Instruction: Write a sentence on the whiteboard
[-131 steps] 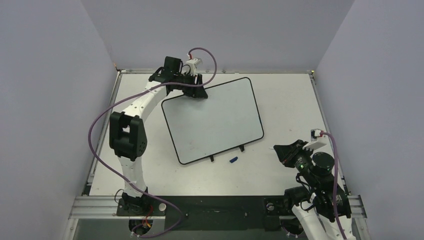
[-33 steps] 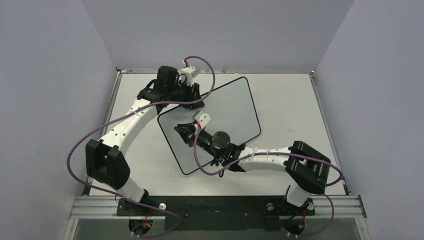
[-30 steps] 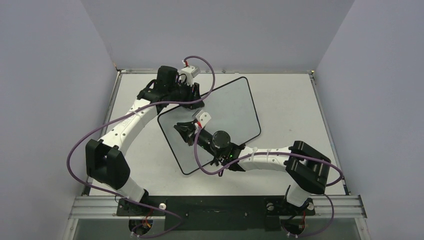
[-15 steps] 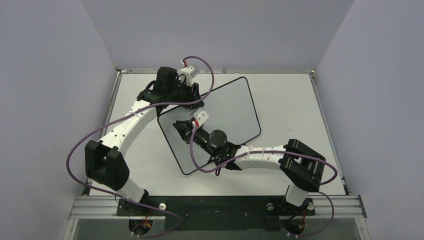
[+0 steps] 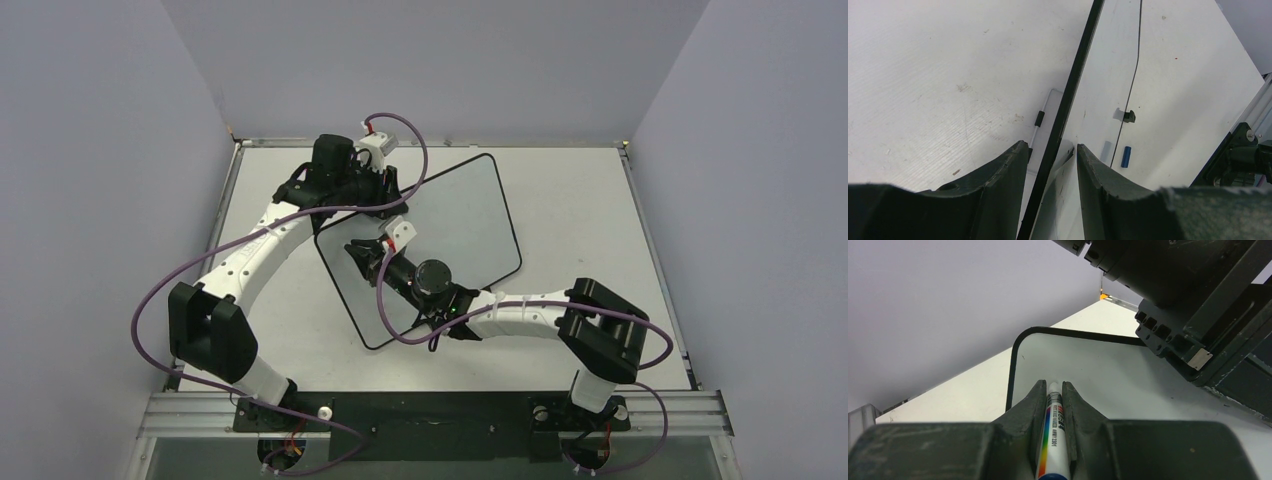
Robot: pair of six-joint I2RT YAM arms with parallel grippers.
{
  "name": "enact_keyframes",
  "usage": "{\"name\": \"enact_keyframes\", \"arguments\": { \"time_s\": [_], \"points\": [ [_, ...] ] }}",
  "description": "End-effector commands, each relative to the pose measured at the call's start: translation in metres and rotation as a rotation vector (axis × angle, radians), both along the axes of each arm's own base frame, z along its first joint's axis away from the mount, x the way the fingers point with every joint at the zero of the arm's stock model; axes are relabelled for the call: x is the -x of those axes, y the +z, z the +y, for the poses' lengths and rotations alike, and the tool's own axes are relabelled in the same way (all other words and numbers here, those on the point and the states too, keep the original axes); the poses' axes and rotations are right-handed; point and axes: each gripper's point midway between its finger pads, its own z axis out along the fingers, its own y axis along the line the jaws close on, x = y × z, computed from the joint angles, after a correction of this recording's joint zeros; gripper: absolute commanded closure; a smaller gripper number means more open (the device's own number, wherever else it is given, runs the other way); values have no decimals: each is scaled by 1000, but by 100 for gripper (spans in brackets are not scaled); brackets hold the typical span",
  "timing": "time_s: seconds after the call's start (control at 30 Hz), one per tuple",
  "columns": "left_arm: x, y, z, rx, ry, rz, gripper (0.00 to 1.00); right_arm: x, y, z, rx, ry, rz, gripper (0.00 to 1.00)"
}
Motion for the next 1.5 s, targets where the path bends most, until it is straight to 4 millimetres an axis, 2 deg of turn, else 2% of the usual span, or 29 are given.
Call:
{"name": "enact_keyframes", "arguments": {
  "time_s": [0.0, 0.23, 0.4, 0.57, 0.7, 1.03, 1.17, 1.47],
  "points": [
    [-2, 52, -7, 82, -23, -160, 100, 3, 7, 1, -27, -12, -6, 100],
    [-2, 53, -7, 82, -21, -164, 100, 13, -13, -7, 10, -29, 15, 100],
    [-2, 54, -6, 78, -19, -166, 100, 27, -34, -10, 32, -21, 44, 100],
    [-1, 54, -6, 77, -19, -167, 100, 41, -40, -11, 40, -16, 55, 100],
    [-1, 55, -5, 79, -16, -168, 100, 49, -26, -11, 21, -8, 44, 100],
    [-1, 61, -9, 95, -4, -166, 100, 63, 28, -20, -39, -13, -23, 100],
    [0, 63, -7, 92, 5, -174, 100, 57, 42, -22, -60, -47, -49, 100],
    [5, 61, -4, 96, 13, -192, 100, 35, 49, -15, -57, -129, -64, 100]
  ]
}}
